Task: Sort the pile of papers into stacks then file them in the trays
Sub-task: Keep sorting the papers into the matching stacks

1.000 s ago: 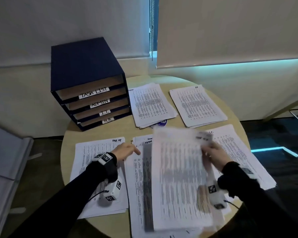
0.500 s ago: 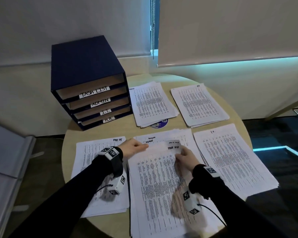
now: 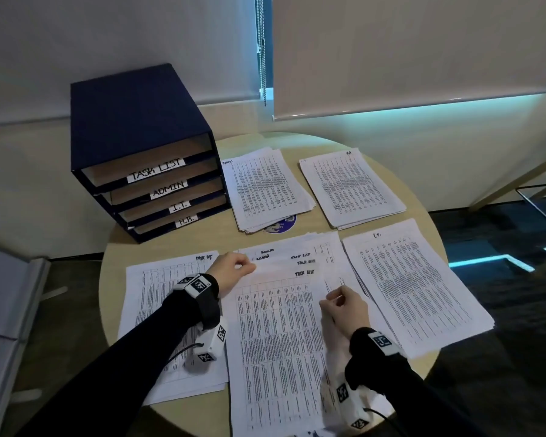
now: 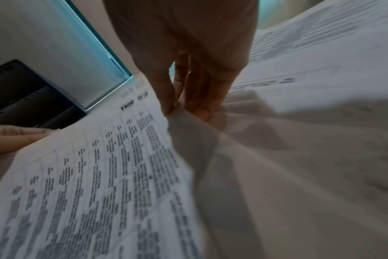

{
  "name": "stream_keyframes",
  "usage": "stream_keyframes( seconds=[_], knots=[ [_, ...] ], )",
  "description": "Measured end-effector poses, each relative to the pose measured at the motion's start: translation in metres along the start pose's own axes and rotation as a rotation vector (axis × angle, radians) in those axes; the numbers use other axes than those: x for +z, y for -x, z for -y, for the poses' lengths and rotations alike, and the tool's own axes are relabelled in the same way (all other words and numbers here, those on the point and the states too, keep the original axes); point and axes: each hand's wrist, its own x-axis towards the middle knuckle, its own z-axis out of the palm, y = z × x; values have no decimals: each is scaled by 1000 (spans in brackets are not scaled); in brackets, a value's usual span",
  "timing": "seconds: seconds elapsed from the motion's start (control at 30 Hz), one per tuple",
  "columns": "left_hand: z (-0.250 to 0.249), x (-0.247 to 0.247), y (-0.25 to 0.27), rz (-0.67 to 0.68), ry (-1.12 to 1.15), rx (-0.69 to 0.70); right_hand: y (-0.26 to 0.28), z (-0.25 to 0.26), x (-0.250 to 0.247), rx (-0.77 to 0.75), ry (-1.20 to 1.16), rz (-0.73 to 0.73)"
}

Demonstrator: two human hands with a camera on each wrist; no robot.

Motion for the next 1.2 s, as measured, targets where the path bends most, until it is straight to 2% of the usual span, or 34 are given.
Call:
stream_keyframes(
  seconds=[0.1,0.23,0.4,0.57,0.67,0.8,0.93,1.03,1.2],
  knots=[
    [2,4,-2,-29,-28,4,1,-9,-5,13,-11,20],
    [3,7,-3,7,-44,39,-1,-8,-6,21,-77,127],
    [-1,10,1,-71,-28,47,0,4,-1,-30,-3,77],
    [3,8,2,-101,-42,46,-3,-2,-12,-64,98,107],
    [4,6,4,-53,-70,60,-6,-8,-20,-76,98,91],
    [1,1,5,16,-99,93,-6,-12,-29,-54,-167,109],
    [-5,0,6,99,-18,20,-5,-9,-26,-2,-355,175],
    [-11,-2,9,184,-37,55,-7,-3,-19,48,-358,171],
    [-7,-5,5,172,-102,53,-7,4,-5,59,-272,101]
  ],
)
